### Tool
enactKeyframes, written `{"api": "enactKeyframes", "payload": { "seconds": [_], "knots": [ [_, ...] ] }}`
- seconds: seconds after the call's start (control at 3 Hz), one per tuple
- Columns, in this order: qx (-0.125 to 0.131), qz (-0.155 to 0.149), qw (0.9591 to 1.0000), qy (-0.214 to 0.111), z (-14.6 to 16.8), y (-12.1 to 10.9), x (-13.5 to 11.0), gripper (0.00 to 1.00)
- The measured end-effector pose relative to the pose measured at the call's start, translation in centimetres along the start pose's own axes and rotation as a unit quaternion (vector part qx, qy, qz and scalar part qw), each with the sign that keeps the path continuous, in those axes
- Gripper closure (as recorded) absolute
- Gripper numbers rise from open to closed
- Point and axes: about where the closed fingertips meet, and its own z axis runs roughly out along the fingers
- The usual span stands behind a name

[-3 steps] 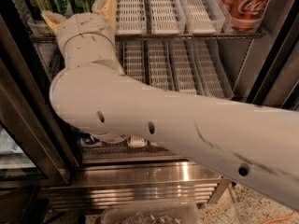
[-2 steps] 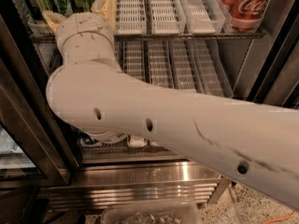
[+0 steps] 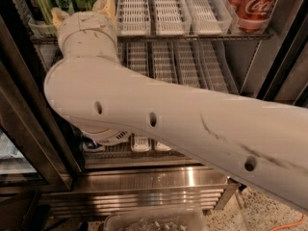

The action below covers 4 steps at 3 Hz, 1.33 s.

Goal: Pick green can from top shelf of fridge

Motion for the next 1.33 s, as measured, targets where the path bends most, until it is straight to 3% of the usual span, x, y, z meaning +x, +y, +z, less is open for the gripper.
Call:
{"api": "enactKeyframes", "payload": {
  "seconds": [0.33, 1.33],
  "knots": [
    [0.005, 0.014, 0.9999, 0.008, 1.4, -0.2, 0.1, 0.24],
    [0.010, 0.016, 0.9996, 0.020, 3.4, -0.5, 0.7, 0.24]
  ]
}}
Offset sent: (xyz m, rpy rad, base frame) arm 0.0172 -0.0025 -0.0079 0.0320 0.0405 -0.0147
